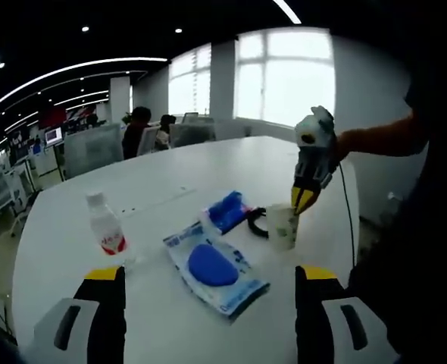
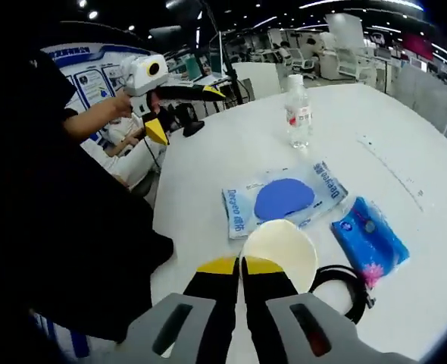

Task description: Arrange the tabletop items into an orderly group along one side of the table until the central work area is clear of visible clutter.

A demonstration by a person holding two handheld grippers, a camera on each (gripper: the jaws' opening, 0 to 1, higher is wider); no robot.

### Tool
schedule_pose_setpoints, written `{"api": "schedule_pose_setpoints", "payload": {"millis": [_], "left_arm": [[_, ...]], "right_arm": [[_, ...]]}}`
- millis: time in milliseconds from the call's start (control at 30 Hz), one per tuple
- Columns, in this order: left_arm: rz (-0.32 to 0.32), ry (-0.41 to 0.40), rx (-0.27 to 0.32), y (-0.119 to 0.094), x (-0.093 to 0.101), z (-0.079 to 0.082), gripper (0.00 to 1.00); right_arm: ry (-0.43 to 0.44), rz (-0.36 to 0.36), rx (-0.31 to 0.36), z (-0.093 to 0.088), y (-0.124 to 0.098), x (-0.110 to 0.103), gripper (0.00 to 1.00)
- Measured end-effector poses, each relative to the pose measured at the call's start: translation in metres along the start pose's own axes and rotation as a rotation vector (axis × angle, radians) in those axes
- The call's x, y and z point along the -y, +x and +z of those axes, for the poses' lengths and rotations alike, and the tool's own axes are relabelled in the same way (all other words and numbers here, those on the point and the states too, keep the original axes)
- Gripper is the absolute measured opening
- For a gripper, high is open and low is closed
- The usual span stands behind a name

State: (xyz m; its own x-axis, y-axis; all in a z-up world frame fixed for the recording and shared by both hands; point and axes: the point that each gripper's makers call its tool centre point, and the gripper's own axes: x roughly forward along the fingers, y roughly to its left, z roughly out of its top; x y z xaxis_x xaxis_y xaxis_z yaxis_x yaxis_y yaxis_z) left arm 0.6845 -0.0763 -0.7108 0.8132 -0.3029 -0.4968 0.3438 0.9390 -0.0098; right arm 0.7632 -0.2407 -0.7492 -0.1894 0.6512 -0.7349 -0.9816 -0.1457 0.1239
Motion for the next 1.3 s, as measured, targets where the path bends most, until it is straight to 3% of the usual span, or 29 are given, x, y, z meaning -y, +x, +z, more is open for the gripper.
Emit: {"api": "schedule_pose_setpoints", "payload": {"millis": [267,567,800,900,1000,1300], "left_arm": [[0.003,-0.004,0.001,0.001,-0.003,-0.003,0.91],[0.034,-0.008,0.005,-0.012,-0.016,-0.007,0.91],[0.041,-0.015,0.002,-0.017,-0.017,-0.012,0.91],[0.045,-0.015,-0.005,-0.018,-0.018,-0.014,0.91],[0.053,-0.019,0.000,-0.020,-0.019,-0.015,0.91],[0.056,-0.028,0.004,-0.024,-0.014,-0.017,0.91]], "right_arm": [[-0.167,-0.141,0.053,0.053,0.009,0.028,0.00],[-0.244,-0.237,0.076,0.094,0.033,0.063,0.00],[-0.269,-0.269,0.101,0.125,0.055,0.083,0.00],[-0.266,-0.272,0.103,0.133,0.064,0.086,0.00],[-0.287,-0.318,0.073,0.137,0.079,0.100,0.00],[-0.308,-0.340,0.084,0.155,0.104,0.109,0.00]]}}
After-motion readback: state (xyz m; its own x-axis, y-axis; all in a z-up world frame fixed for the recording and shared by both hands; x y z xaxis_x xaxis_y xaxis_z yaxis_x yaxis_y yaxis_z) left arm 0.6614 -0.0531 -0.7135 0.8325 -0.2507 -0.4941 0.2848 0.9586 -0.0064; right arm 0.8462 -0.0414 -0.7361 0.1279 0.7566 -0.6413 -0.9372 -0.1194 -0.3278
